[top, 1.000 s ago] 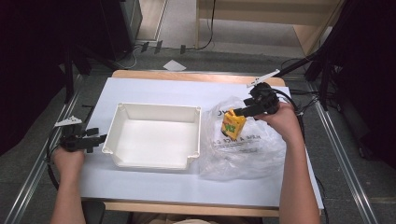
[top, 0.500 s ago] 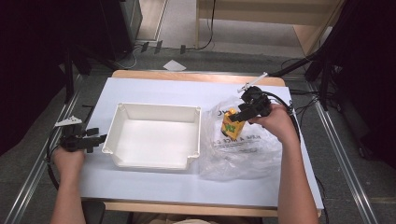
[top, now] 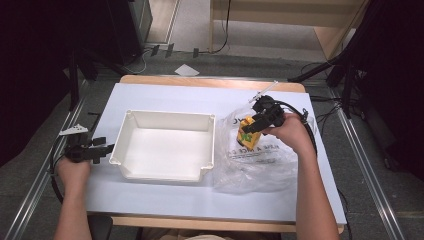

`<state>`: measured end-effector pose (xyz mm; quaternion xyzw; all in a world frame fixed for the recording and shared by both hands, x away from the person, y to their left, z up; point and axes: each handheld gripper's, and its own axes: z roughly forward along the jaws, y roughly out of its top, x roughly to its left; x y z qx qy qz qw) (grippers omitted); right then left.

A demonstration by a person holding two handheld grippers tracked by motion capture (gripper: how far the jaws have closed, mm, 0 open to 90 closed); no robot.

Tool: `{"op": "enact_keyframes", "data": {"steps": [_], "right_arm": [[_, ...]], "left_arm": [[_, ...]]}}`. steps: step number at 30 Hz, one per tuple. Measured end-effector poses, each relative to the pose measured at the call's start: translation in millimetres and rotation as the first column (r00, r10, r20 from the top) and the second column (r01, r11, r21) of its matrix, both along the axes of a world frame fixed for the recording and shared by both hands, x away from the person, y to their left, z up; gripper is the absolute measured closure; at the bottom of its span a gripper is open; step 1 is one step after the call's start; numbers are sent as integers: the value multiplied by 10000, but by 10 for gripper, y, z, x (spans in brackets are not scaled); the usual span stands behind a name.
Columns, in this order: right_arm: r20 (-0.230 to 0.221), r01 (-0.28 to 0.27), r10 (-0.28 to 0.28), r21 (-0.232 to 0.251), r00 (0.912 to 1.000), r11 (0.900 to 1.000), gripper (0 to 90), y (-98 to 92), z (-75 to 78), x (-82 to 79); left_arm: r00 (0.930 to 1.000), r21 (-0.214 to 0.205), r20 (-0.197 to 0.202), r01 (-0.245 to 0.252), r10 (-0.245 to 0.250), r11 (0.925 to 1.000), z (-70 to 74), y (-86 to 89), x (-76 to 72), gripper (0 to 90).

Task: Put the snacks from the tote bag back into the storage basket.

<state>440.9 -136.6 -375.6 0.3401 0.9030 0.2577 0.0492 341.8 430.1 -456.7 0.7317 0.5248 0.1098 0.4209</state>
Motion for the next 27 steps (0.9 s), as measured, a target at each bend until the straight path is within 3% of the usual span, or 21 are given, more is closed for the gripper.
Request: {"op": "enact_keyframes", "data": {"steps": [10,15,16,18,27], "right_arm": [[-326,19,-26,-201,9995,9998,378,30,-114,53],[-424,-46,24,-515,9991,9987,417,80,-171,62],[-503,-81,39,-849,9987,9964,427,110,-213,66],[-598,-170,119,-849,9981,9962,453,133,-232,67],[-239,-40,10,-1265,9997,9920,517,188,-227,42]], "left_arm": [[10000,10,-7,8,-8,10000,0,-1,1,208],[10000,15,-16,10,-10,10000,-1,-3,3,208],[10000,6,-5,11,-11,10000,0,-1,1,208],[10000,-6,5,10,-10,10000,1,0,1,208],[10000,-35,29,17,-17,10000,3,4,0,207]]}}
